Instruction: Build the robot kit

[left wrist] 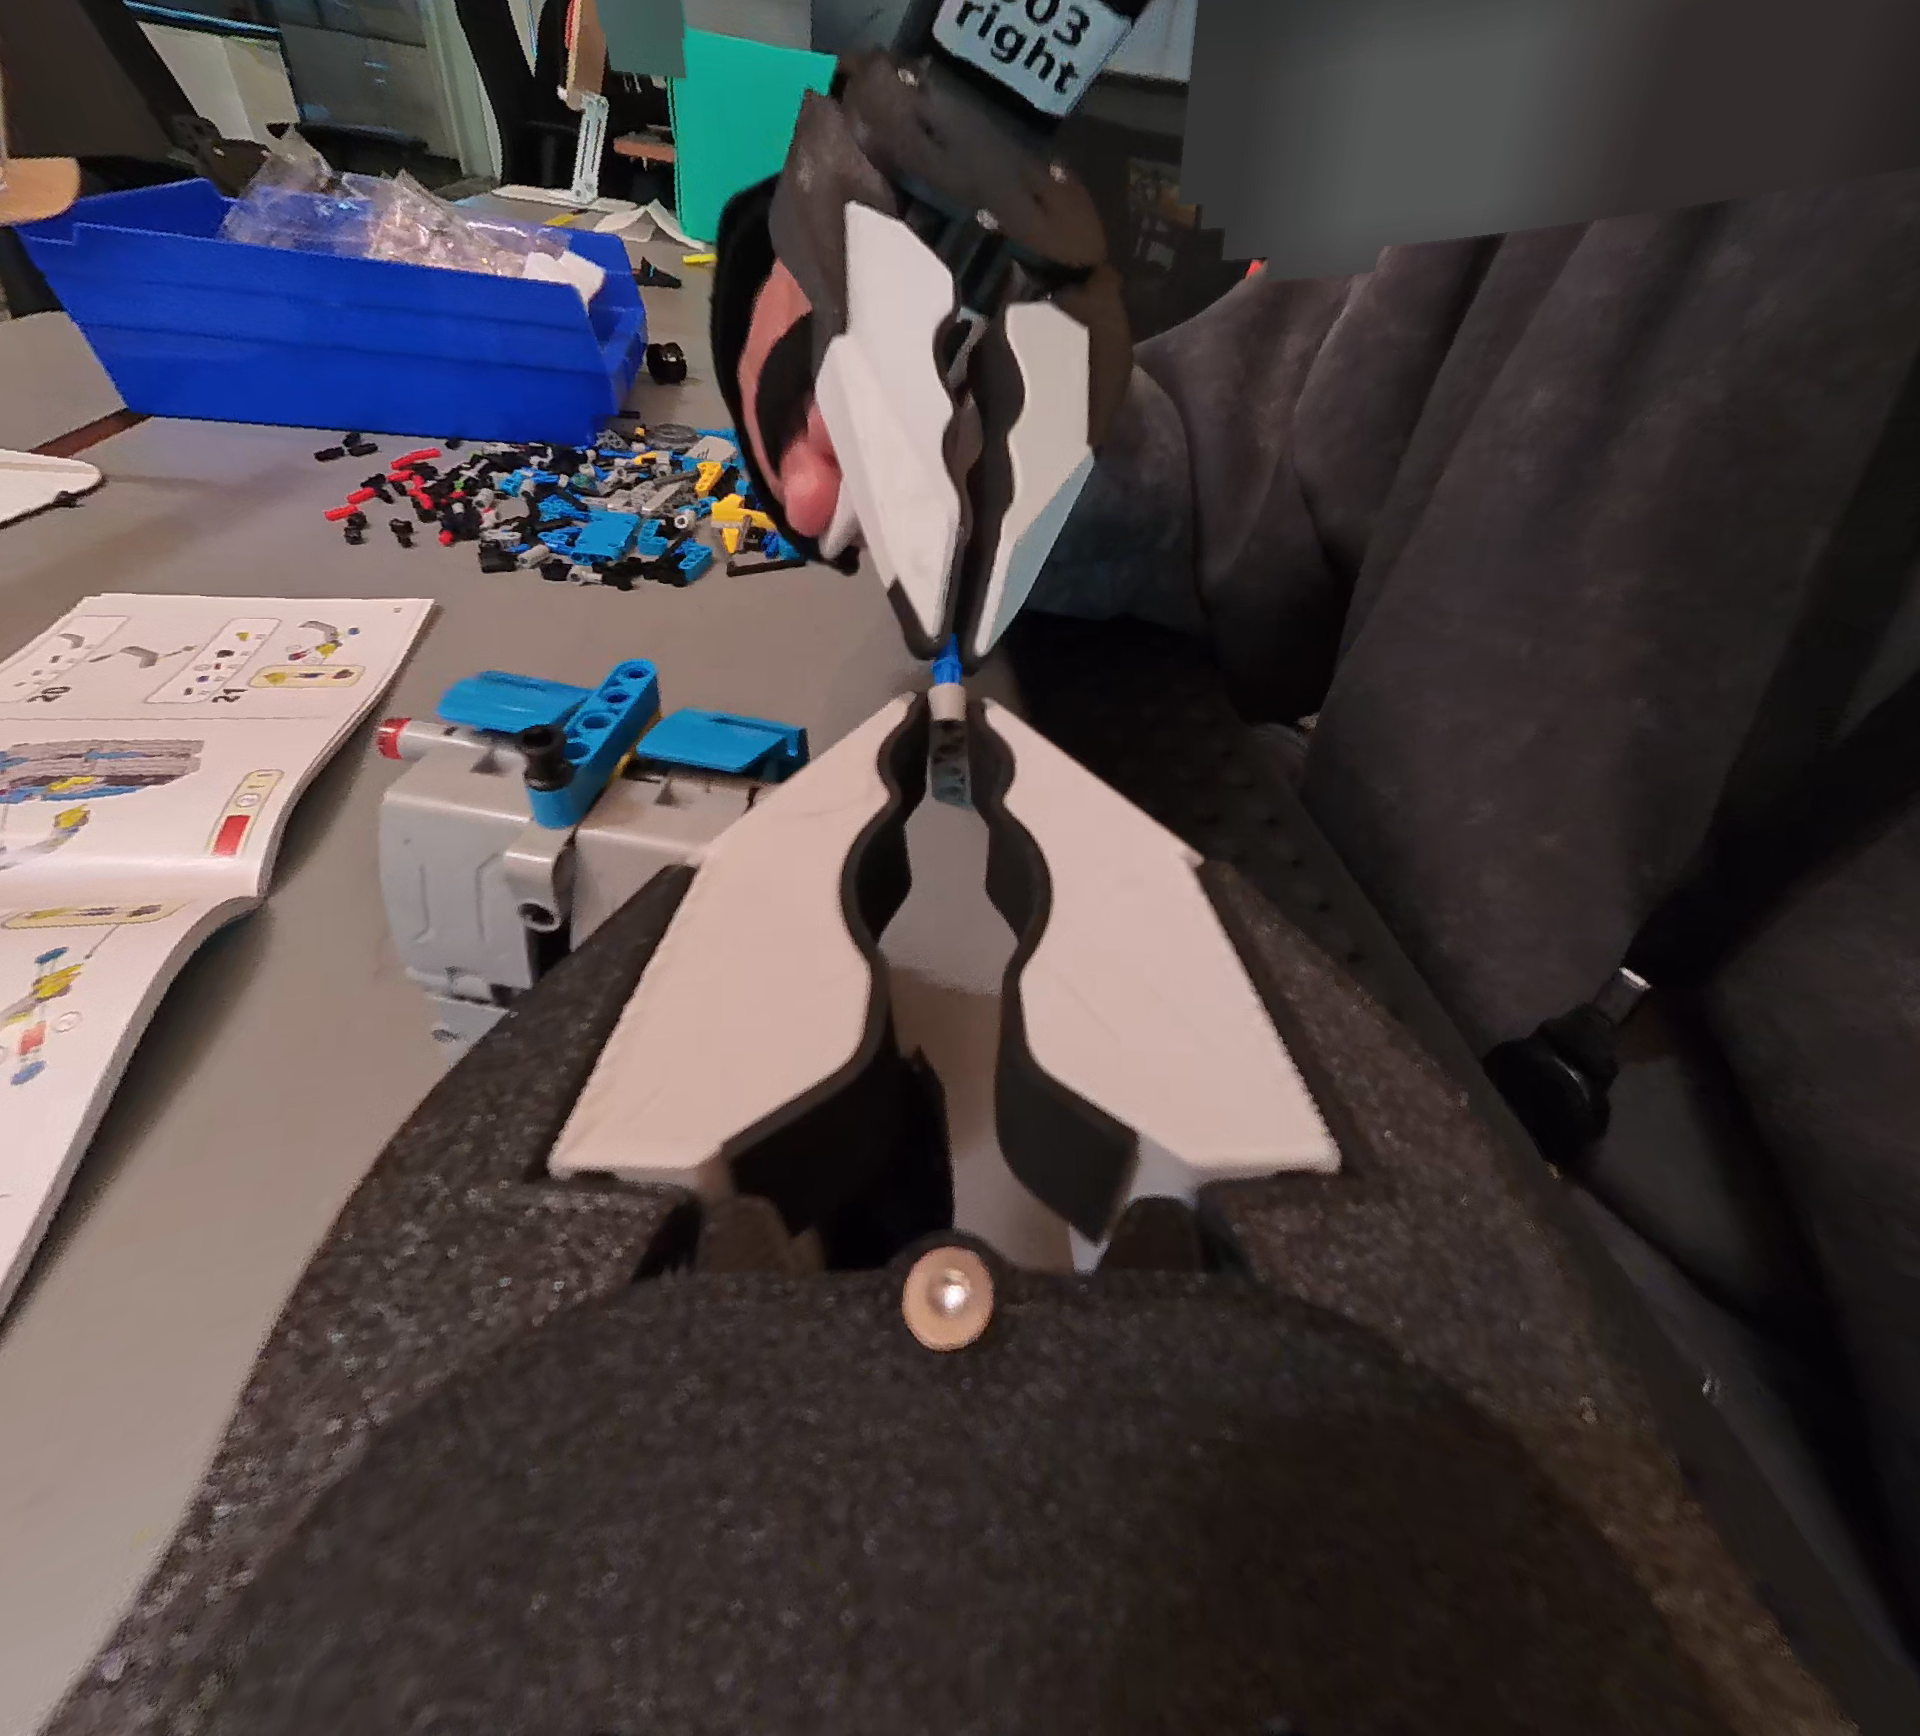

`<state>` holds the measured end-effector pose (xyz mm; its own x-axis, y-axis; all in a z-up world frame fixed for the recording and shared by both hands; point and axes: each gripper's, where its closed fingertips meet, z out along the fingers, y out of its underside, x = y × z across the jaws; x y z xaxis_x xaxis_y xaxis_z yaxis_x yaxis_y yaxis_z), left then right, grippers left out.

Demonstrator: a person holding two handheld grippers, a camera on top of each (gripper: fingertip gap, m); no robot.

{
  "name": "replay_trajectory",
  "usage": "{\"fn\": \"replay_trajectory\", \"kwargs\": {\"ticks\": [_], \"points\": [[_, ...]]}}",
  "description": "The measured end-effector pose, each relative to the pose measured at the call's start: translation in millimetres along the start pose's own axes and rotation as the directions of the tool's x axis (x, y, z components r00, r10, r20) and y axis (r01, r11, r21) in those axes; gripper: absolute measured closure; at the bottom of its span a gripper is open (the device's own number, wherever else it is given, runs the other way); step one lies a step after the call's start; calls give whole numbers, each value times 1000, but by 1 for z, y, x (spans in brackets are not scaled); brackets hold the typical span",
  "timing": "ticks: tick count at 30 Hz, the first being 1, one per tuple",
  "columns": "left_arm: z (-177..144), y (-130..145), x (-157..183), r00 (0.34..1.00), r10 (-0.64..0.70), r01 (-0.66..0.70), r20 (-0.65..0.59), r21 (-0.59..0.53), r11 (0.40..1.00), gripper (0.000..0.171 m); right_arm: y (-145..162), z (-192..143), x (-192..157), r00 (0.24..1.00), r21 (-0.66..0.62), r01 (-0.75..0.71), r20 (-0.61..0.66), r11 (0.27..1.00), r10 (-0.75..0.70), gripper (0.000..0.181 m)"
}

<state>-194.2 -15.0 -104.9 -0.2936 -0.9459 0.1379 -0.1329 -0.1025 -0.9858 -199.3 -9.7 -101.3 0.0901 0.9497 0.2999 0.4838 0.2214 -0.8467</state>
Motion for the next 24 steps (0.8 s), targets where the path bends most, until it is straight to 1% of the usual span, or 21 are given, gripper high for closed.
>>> {"fn": "replay_trajectory", "kwargs": {"ticks": [5,8,9,11,13,21,24], "points": [[0,-3,-1,999,-35,36,-8,40,999,166,-2,-1,2,999,42,-31,-9,999,32,178],[4,3,-1,1000,-15,15,9,2,1000,166,3,2,1,1000,6,-23,-8,1000,23,178],[5,4,2,1000,-4,4,4,-11,1000,166,3,4,-4,999,3,-30,21,1000,30,179],[4,1,1,1000,-8,8,9,2,1000,166,0,4,-2,999,19,-36,9,999,36,178],[4,2,0,1000,-3,3,16,-1,1000,166,1,5,-2,999,9,-43,16,999,43,178],[5,0,0,1000,-11,11,15,11,1000,166,0,3,-1,998,33,-60,35,998,59,178],[5,-1,-1,1000,-4,4,25,11,1000,166,-1,3,-1,992,51,-112,59,992,109,178]]}}
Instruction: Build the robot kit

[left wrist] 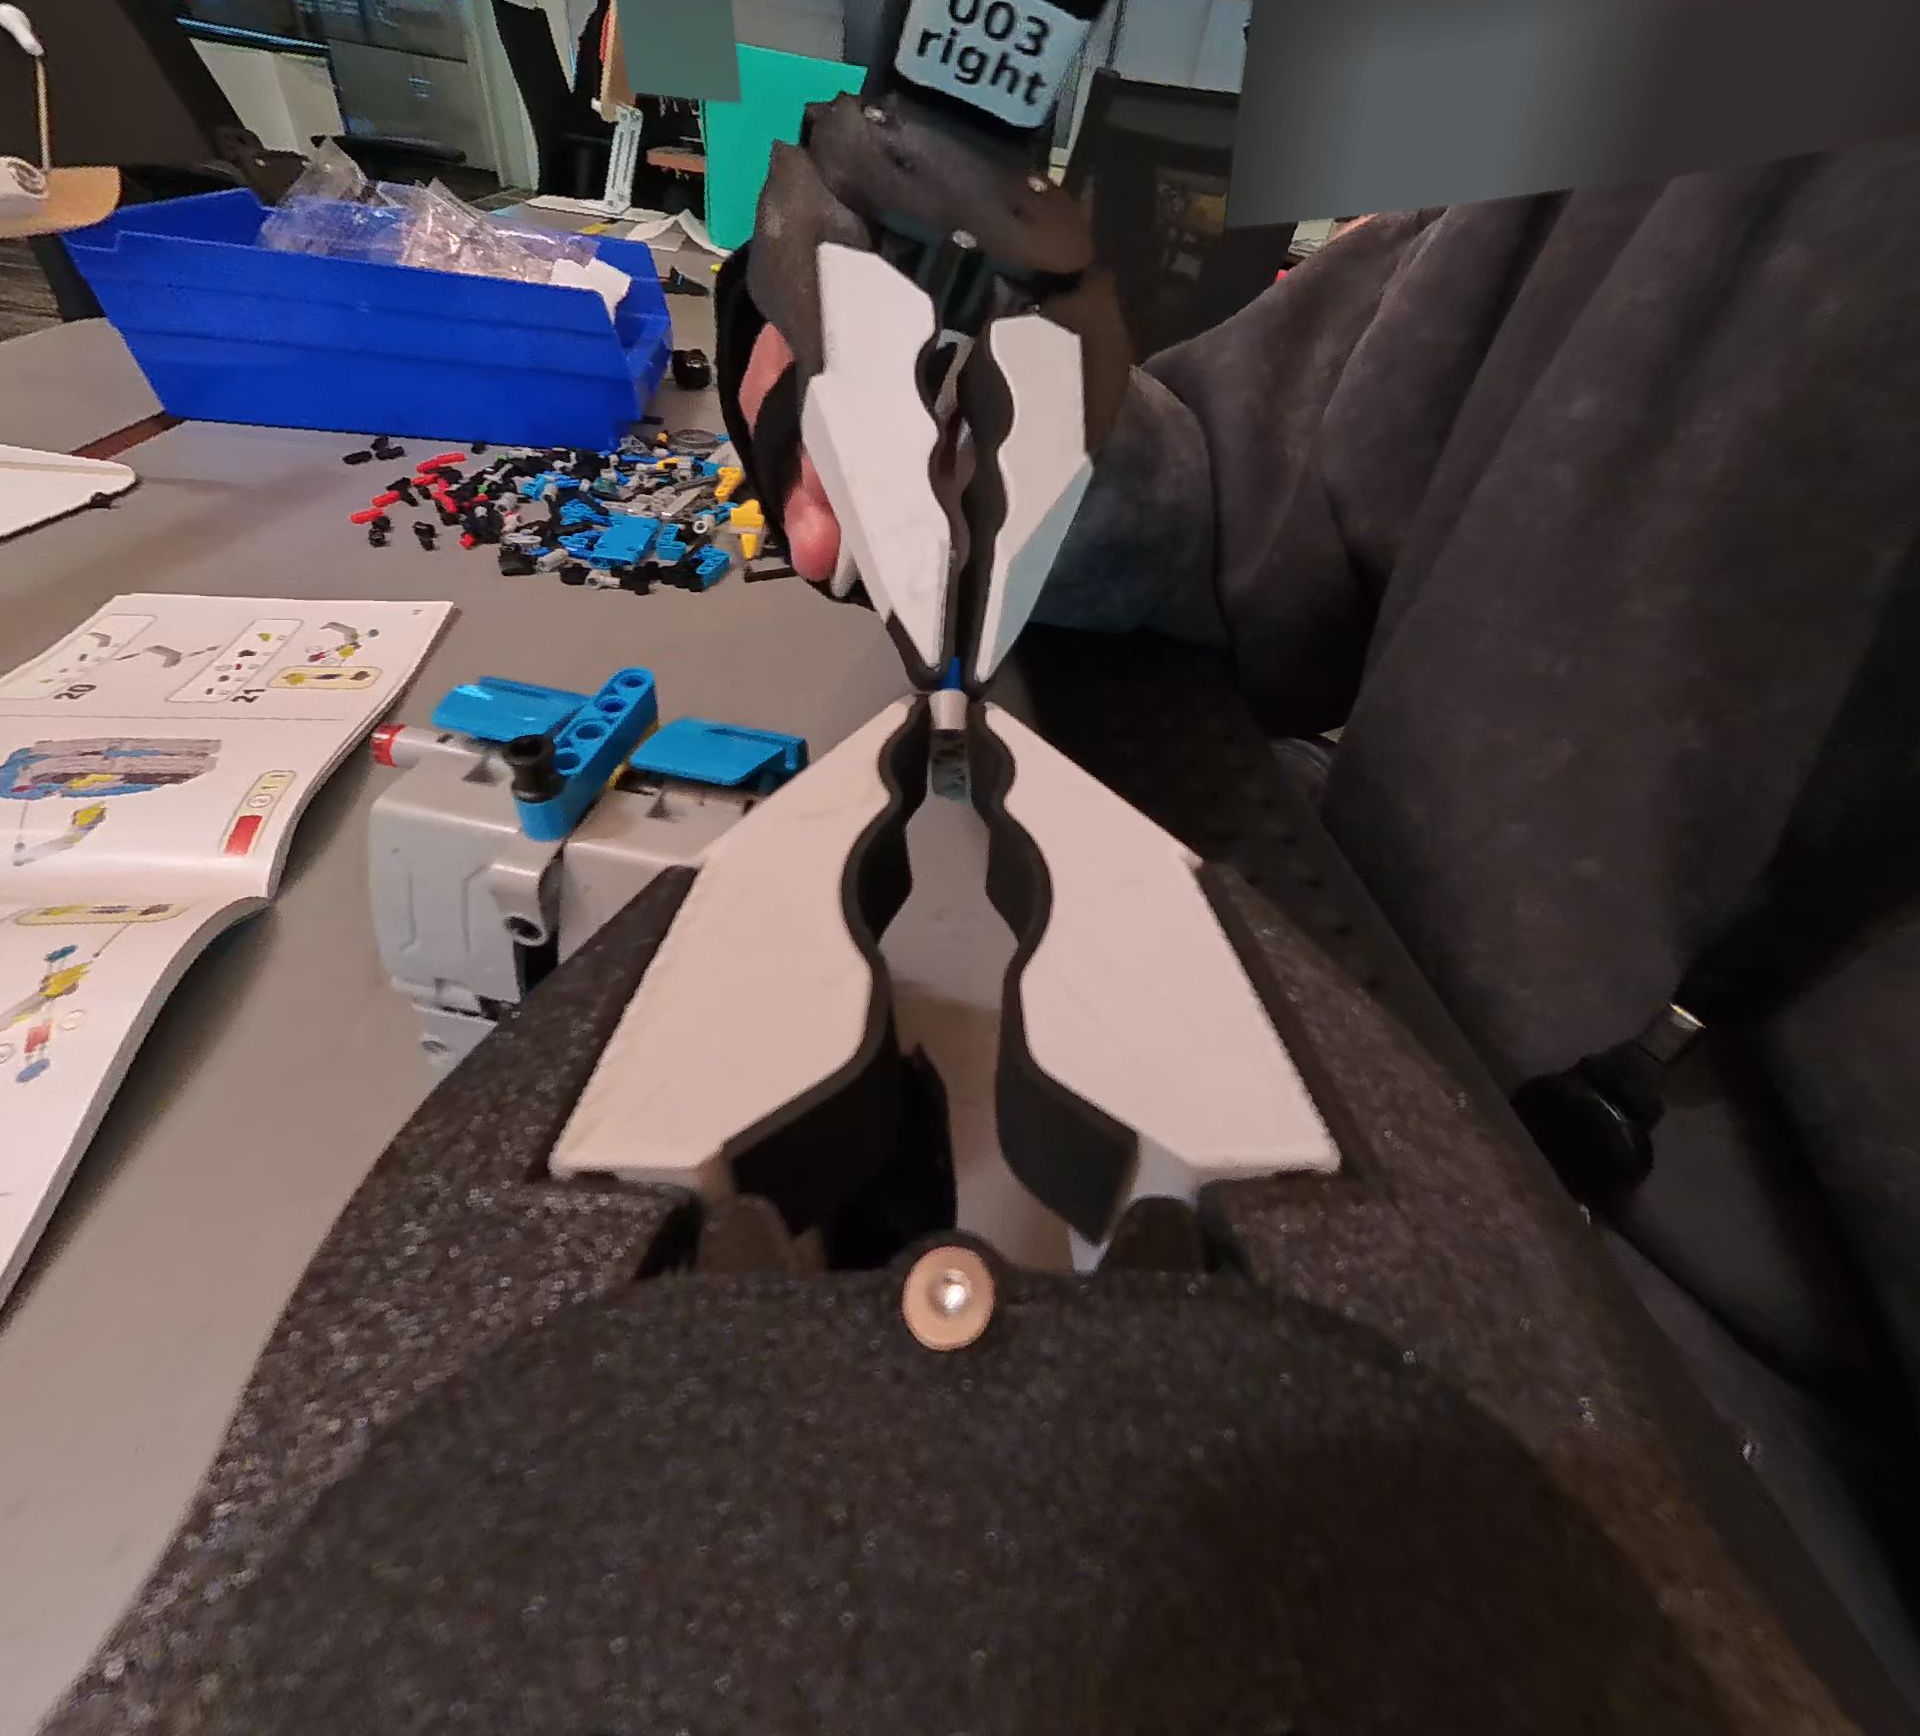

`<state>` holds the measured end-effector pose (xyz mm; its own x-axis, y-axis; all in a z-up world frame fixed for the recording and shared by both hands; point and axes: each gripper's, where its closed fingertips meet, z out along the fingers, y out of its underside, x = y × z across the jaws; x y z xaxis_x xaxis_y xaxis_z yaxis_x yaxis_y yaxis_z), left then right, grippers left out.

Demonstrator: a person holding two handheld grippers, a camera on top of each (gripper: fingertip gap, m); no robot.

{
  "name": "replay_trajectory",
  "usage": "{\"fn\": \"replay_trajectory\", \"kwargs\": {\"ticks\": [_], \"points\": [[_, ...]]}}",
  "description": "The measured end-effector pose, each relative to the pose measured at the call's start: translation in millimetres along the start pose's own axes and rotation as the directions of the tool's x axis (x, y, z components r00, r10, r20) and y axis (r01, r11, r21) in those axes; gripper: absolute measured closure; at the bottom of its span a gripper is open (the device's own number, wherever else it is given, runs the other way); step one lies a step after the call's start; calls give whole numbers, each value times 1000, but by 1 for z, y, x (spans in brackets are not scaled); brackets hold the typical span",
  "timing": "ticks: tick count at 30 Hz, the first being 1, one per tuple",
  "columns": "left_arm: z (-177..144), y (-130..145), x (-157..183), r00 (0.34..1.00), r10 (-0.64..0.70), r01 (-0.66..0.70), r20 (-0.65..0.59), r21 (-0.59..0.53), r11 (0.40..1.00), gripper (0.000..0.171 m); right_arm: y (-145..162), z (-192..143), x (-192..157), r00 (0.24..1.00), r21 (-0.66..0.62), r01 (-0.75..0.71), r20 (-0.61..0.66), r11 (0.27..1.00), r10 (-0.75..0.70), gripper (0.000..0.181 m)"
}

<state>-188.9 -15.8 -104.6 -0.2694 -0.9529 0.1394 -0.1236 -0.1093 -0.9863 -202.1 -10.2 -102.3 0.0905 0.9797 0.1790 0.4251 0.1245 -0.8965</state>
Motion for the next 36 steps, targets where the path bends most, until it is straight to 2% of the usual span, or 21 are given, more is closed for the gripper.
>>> {"fn": "replay_trajectory", "kwargs": {"ticks": [3,7,9,11,14,16,19,21,25,36], "points": [[-3,-6,2,1000,-15,16,-18,33,999,167,-6,1,1,998,6,44,-51,999,-44,178],[-10,-34,8,999,-11,17,-45,143,990,165,-37,-9,6,996,183,-84,-4,980,86,178],[-21,-44,-1,1000,0,-3,15,174,985,165,-47,-15,16,991,246,-125,-22,961,135,177],[-44,-53,-27,991,-36,6,128,225,974,165,-45,-29,39,980,281,-116,-124,953,156,169],[-90,-49,-87,917,-179,85,357,264,961,165,-2,-52,93,900,251,-198,-337,948,277,168],[-108,-19,-123,827,-265,201,496,180,963,166,41,-64,123,811,212,-332,-433,919,393,160],[-119,26,-149,714,-316,353,624,69,933,165,99,-77,148,688,136,-502,-535,854,490,156],[-116,47,-153,686,-316,413,655,7,911,165,114,-77,149,658,128,-568,-523,813,542,156],[-106,56,-150,708,-271,397,652,-51,916,165,106,-64,140,663,176,-615,-412,769,625,156],[-99,22,-137,782,-169,221,600,-13,975,165,95,-56,131,703,167,-596,-364,786,611,162]]}}
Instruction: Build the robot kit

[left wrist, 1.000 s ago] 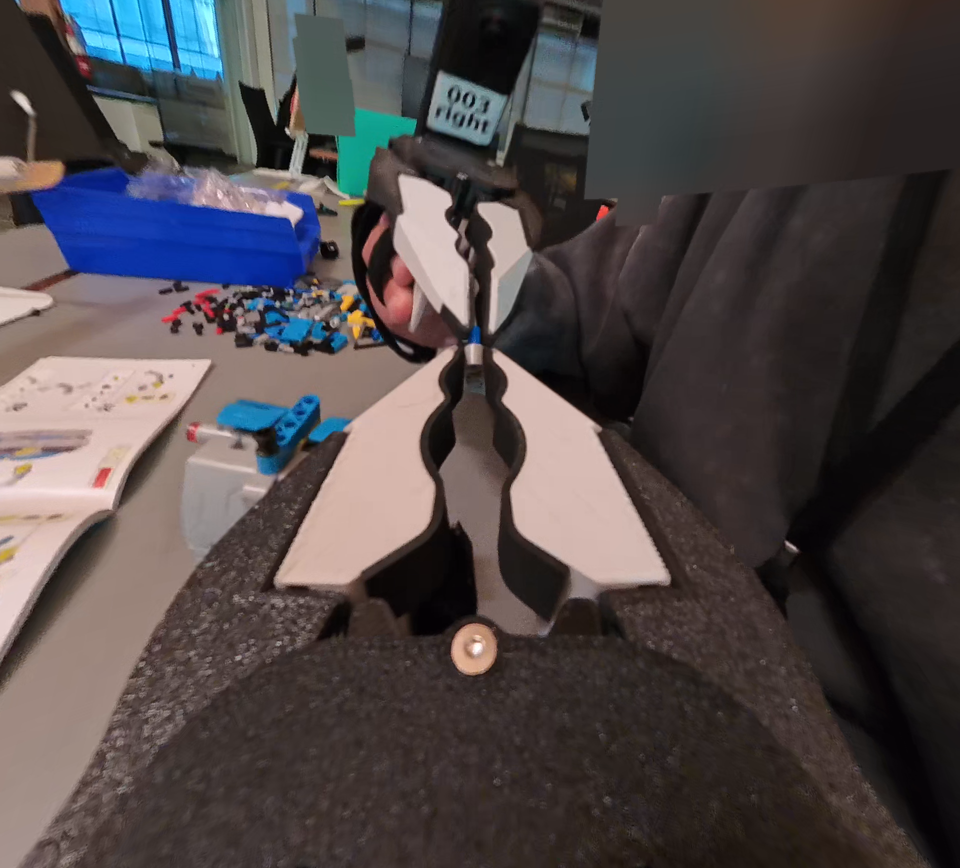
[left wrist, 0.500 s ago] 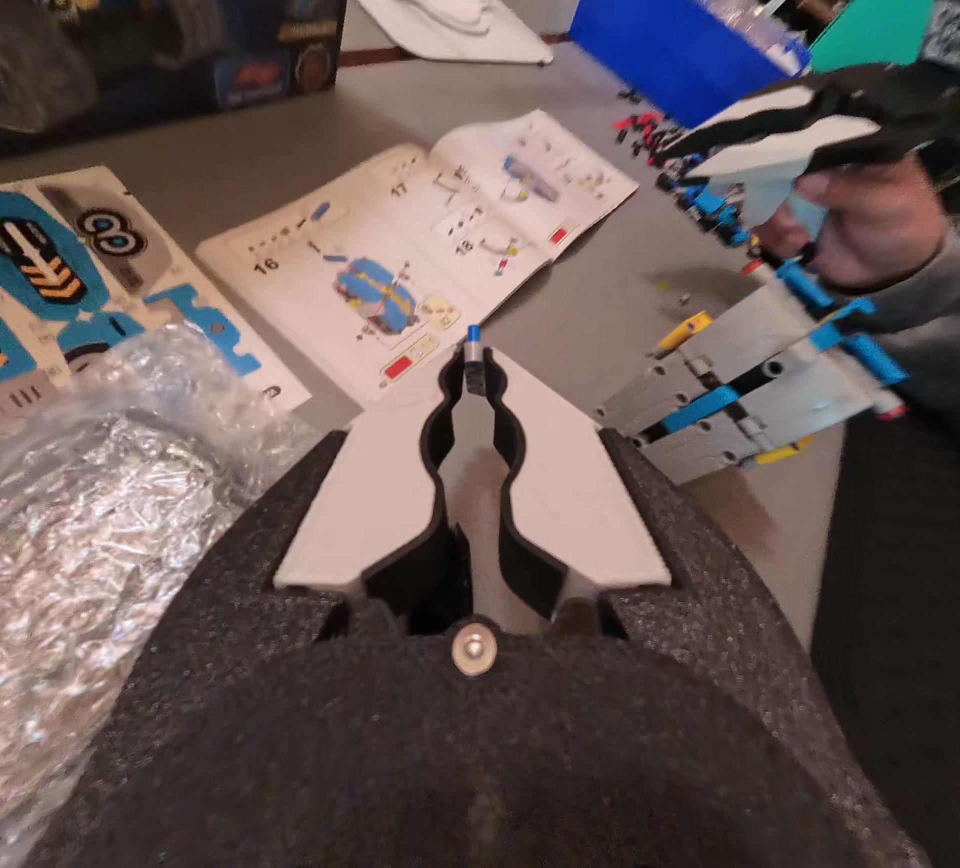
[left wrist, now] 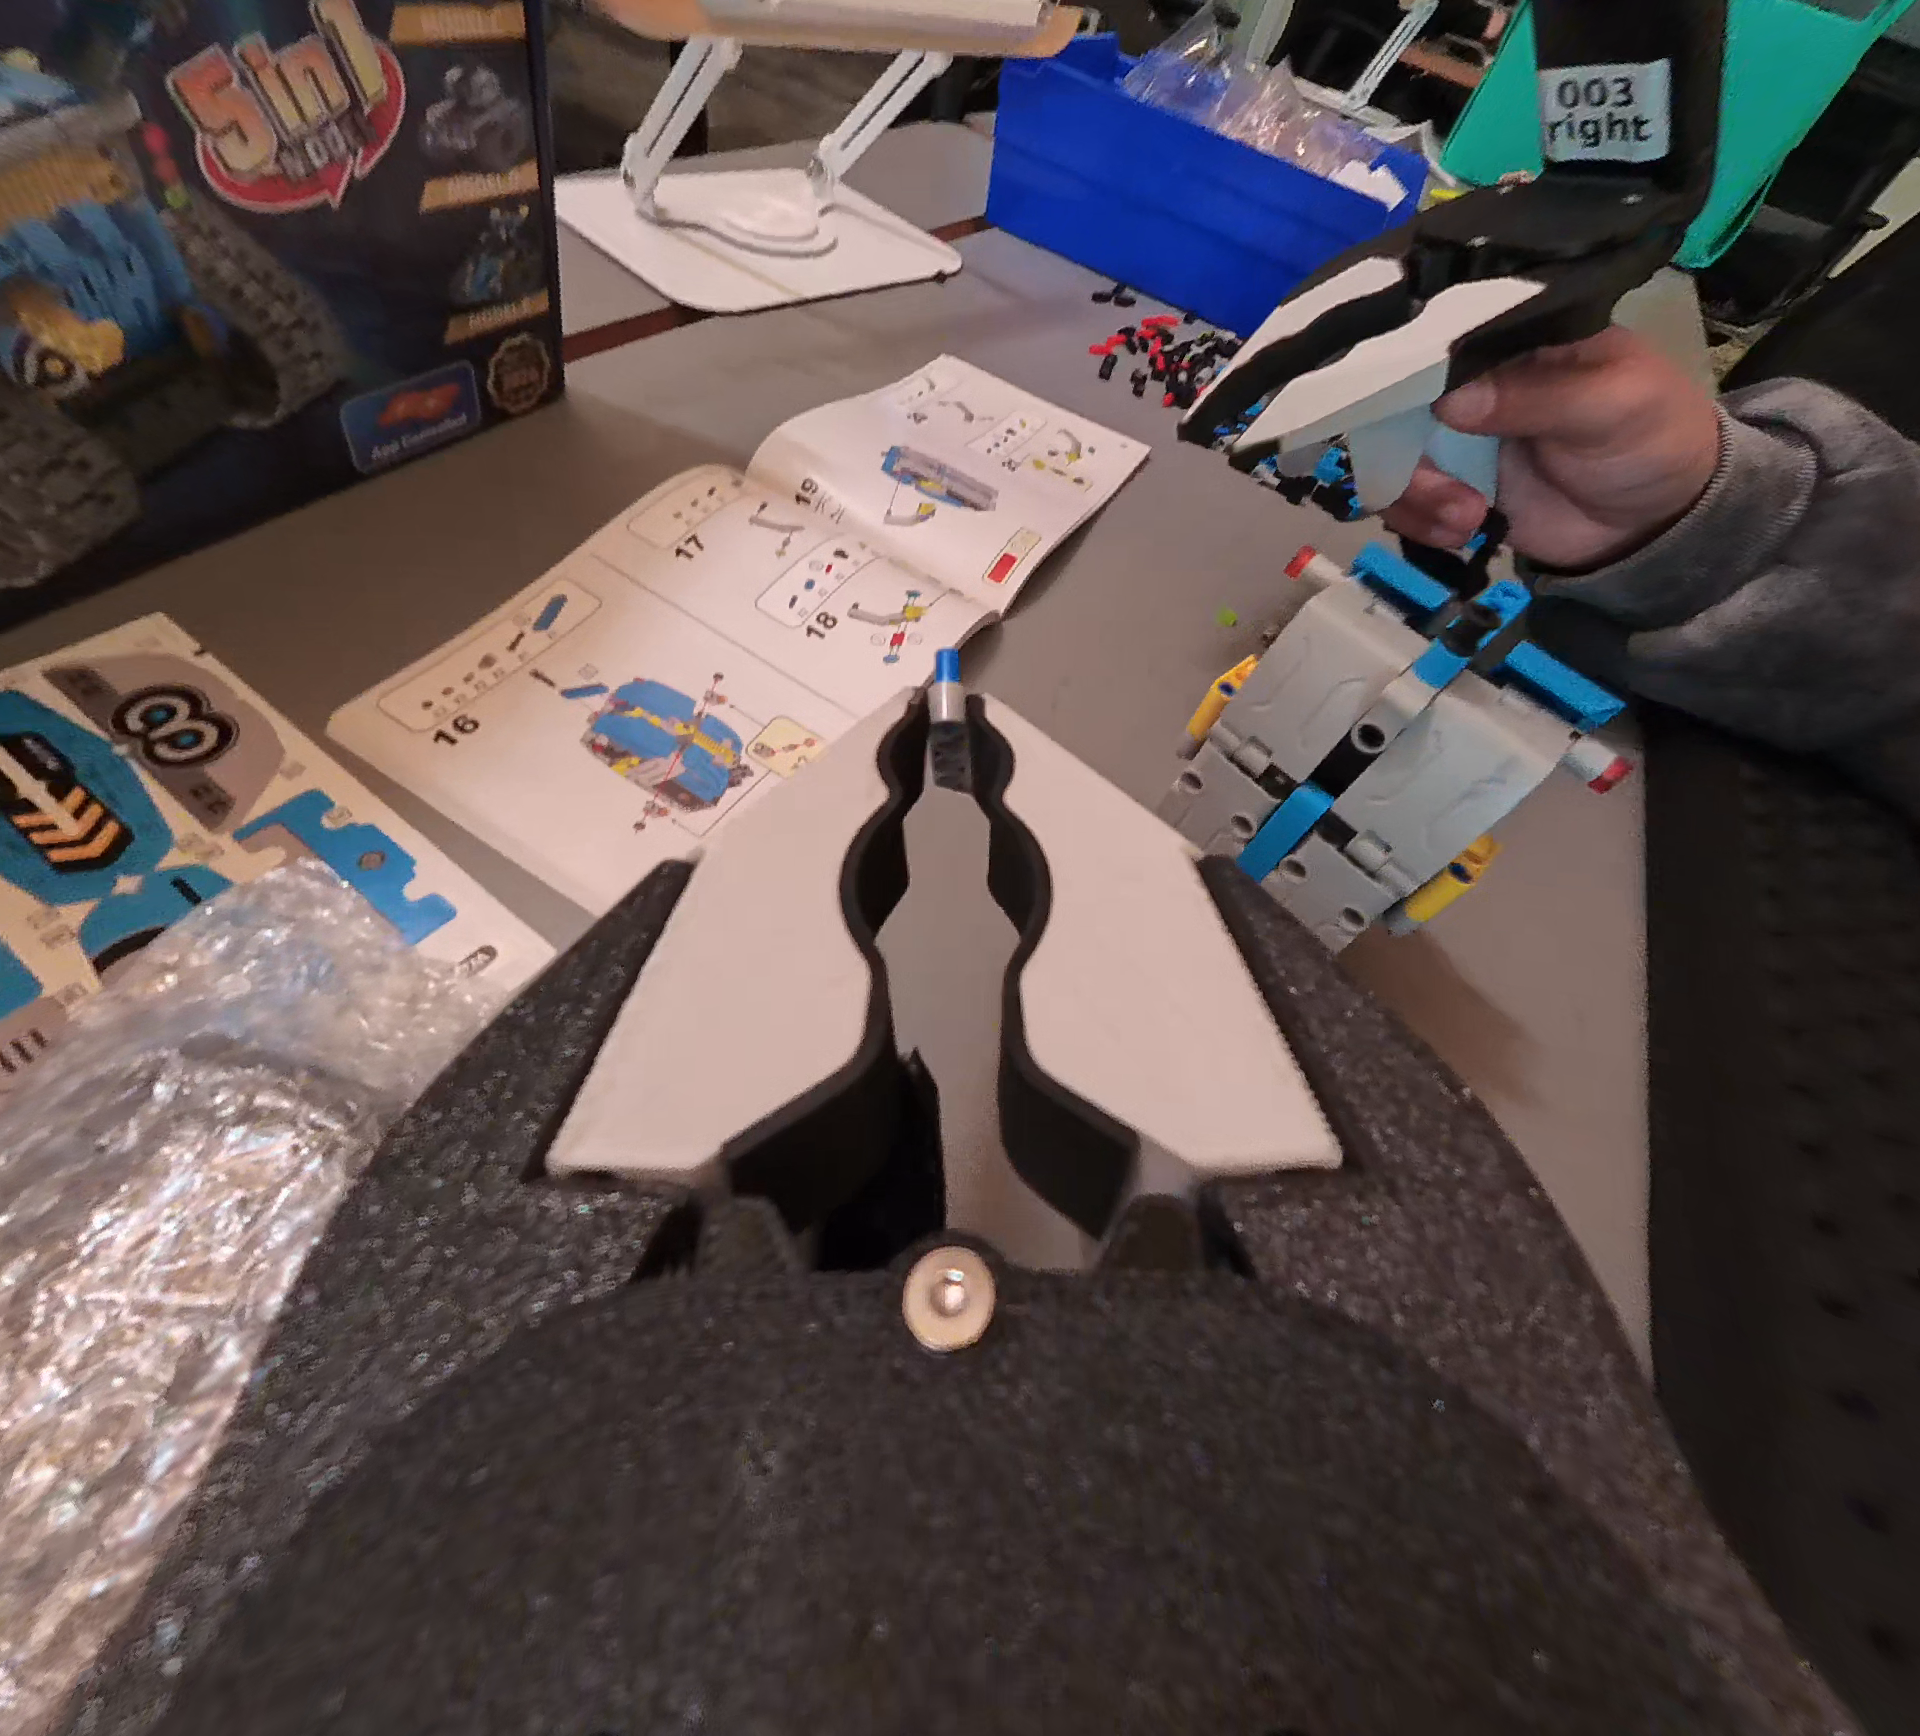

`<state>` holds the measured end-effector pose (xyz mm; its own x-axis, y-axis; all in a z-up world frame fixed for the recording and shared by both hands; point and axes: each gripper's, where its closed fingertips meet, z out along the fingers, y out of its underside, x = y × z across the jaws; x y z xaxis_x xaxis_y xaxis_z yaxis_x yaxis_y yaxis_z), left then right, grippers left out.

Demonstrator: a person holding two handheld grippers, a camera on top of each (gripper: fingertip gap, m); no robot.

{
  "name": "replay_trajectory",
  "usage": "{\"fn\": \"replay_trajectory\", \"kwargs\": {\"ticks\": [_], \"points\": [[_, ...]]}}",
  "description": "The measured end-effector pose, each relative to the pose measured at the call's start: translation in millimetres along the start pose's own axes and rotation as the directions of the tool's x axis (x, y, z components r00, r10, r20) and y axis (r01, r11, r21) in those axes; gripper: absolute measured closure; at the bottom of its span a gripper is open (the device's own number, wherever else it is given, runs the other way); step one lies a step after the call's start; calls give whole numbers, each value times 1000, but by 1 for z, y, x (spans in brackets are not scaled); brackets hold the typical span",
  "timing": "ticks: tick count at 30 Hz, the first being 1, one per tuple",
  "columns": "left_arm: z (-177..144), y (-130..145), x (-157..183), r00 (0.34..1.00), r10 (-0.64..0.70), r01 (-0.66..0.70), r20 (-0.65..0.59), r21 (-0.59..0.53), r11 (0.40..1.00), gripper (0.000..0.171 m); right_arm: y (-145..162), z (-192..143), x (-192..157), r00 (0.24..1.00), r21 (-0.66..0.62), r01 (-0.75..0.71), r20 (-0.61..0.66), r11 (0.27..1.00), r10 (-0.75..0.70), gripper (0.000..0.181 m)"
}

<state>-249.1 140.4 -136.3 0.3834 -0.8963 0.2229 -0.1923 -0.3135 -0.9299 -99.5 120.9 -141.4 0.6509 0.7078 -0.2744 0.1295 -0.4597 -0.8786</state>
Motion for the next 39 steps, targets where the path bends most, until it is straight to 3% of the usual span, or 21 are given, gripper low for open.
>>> {"fn": "replay_trajectory", "kwargs": {"ticks": [12,14,16,17,19,21,22,26,29,35,39], "points": [[-6,-17,15,995,96,-95,-1,78,992,165,3,5,-13,998,-19,48,29,999,-47,167],[-7,-19,17,997,71,-68,-24,95,993,165,2,5,-16,997,-14,63,45,998,-62,167],[-10,-25,27,989,-50,69,-142,131,989,165,-6,0,-32,987,37,122,106,992,-125,167],[-14,-31,36,956,-150,189,-252,141,972,165,-18,-5,-46,969,112,182,146,977,-197,167],[-27,-47,60,780,-339,448,-526,93,889,165,-33,-19,-84,900,254,324,216,911,-380,163],[-36,-55,73,614,-433,587,-660,15,809,166,-38,-30,-126,794,377,432,272,820,-543,161],[-36,-52,84,549,-463,601,-696,-57,797,165,-39,-32,-142,743,428,476,271,768,-612,155],[-22,-29,125,469,-550,560,-691,-249,790,166,-26,-16,-180,626,424,607,267,672,-733,147],[-18,-15,148,429,-586,520,-687,-343,782,166,-18,-15,-203,543,457,656,266,600,-796,152],[-18,-5,163,336,-639,503,-692,-442,743,166,3,-24,-221,391,458,753,266,472,-881,160],[-20,-1,169,313,-645,478,-697,-472,741,166,10,-24,-219,324,430,817,211,386,-922,165]]}}
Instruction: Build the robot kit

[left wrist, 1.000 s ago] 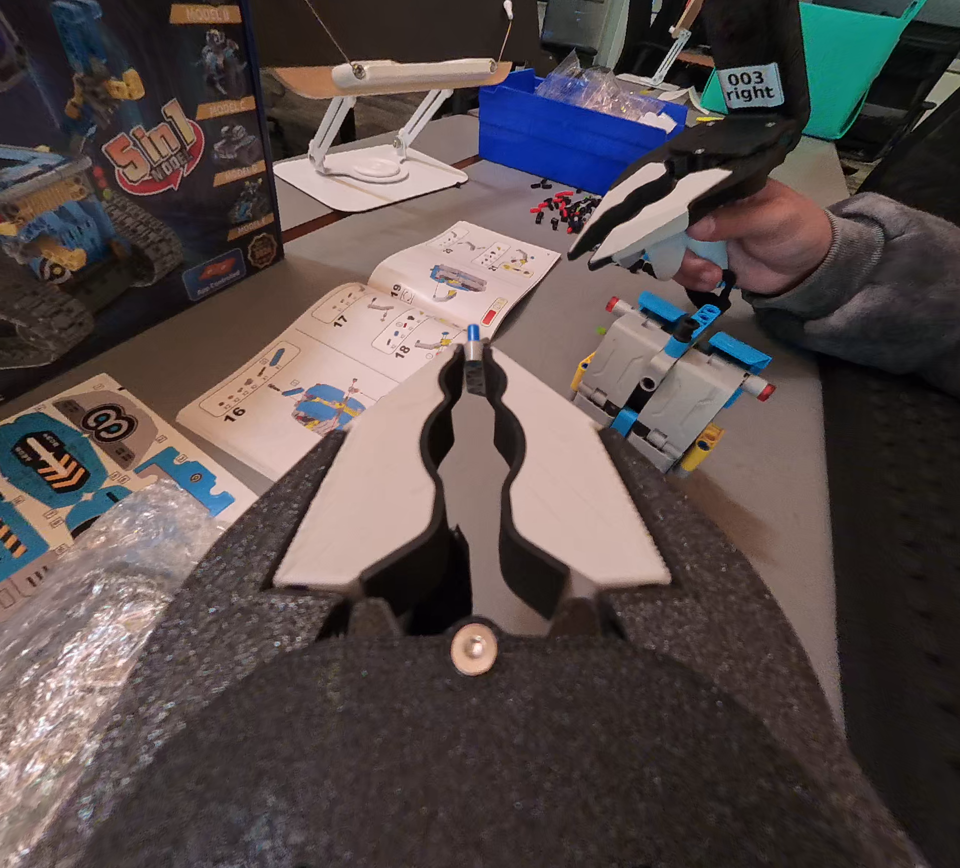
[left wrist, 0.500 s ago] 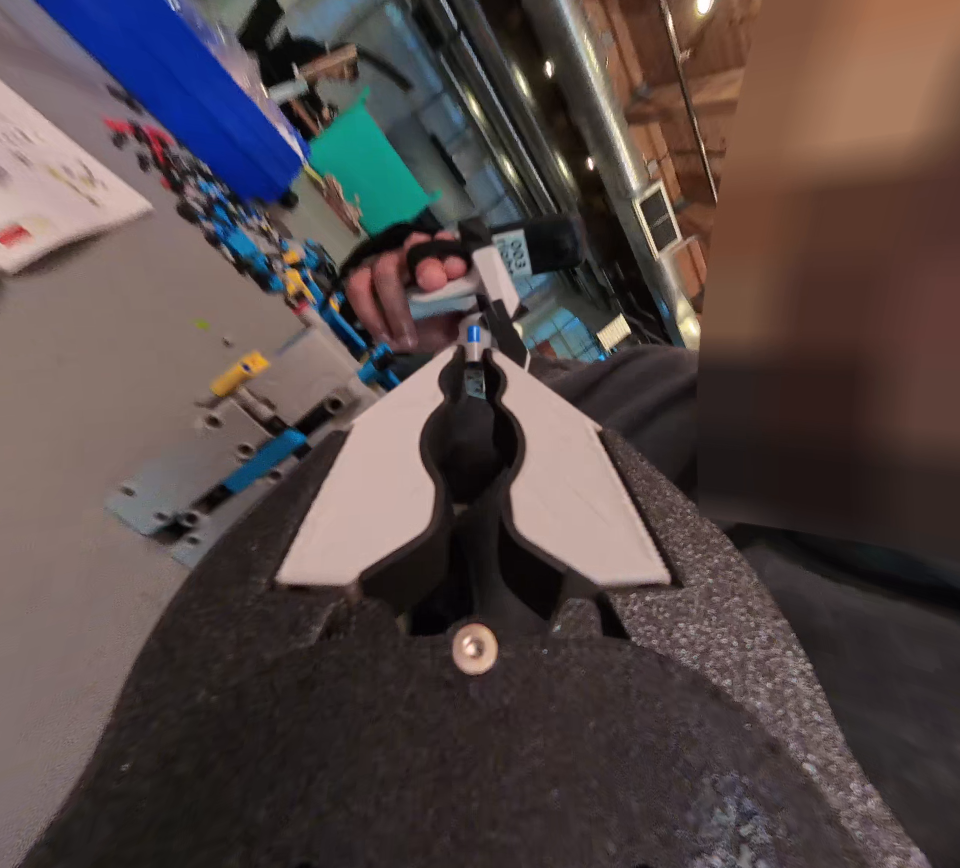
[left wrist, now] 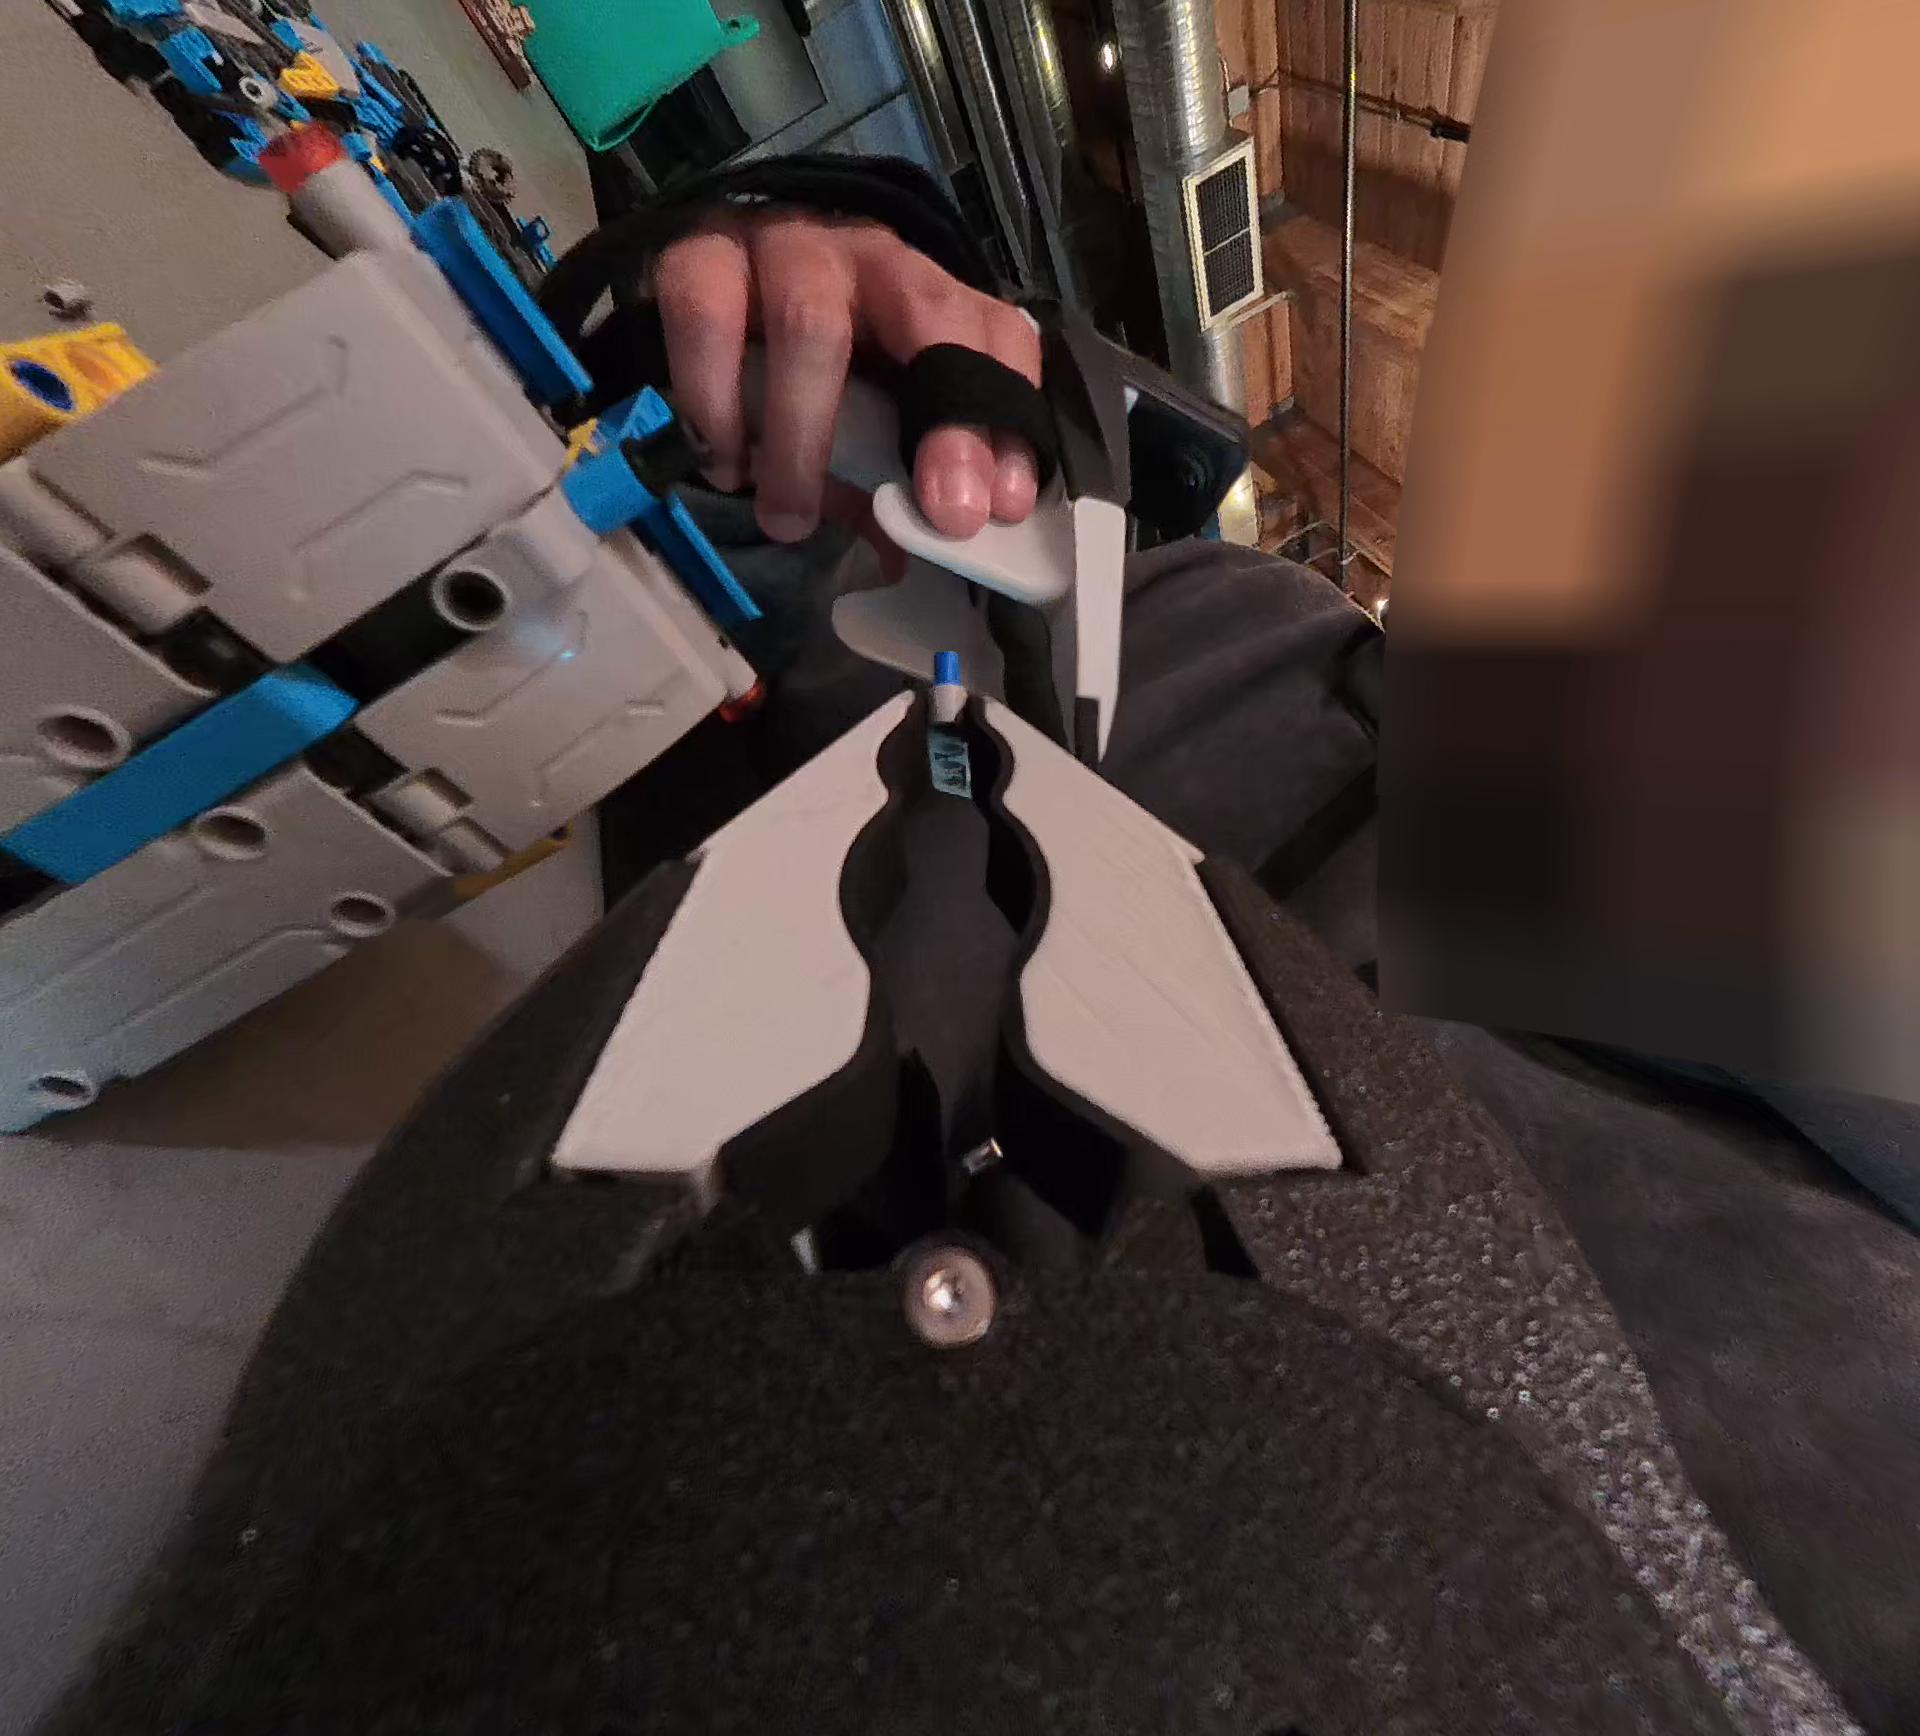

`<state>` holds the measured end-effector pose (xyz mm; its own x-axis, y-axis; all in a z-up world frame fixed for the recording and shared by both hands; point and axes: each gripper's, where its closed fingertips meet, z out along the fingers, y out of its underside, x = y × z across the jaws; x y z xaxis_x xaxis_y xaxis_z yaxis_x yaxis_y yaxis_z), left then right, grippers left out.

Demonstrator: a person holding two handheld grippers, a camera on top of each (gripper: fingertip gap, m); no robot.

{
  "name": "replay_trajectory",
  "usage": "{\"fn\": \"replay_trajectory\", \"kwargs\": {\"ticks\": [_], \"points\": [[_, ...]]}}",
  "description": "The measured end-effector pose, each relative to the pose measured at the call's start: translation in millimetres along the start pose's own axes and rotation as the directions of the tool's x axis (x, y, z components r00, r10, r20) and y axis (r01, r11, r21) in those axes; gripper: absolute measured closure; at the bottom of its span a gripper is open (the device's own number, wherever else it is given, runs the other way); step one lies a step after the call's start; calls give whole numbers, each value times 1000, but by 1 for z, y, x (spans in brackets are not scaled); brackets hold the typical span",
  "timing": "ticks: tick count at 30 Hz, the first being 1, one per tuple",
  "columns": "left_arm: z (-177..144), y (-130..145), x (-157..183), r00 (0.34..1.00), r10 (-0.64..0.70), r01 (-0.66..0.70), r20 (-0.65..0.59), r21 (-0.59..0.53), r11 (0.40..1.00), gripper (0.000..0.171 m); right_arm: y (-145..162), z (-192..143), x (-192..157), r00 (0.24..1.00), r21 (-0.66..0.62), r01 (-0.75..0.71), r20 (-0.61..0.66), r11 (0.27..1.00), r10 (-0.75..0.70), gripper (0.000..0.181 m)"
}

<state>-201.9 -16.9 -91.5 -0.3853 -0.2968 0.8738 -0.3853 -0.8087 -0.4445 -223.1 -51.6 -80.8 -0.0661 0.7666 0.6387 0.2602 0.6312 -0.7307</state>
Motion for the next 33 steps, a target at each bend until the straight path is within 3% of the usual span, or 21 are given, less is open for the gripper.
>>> {"fn": "replay_trajectory", "kwargs": {"ticks": [14,33], "points": [[7,12,2,999,-8,6,-36,-66,998,166,12,4,-12,999,-48,38,35,998,-36,172],[10,23,10,997,12,-22,-82,-122,992,166,-6,7,-20,997,-5,74,34,997,-73,174]]}}
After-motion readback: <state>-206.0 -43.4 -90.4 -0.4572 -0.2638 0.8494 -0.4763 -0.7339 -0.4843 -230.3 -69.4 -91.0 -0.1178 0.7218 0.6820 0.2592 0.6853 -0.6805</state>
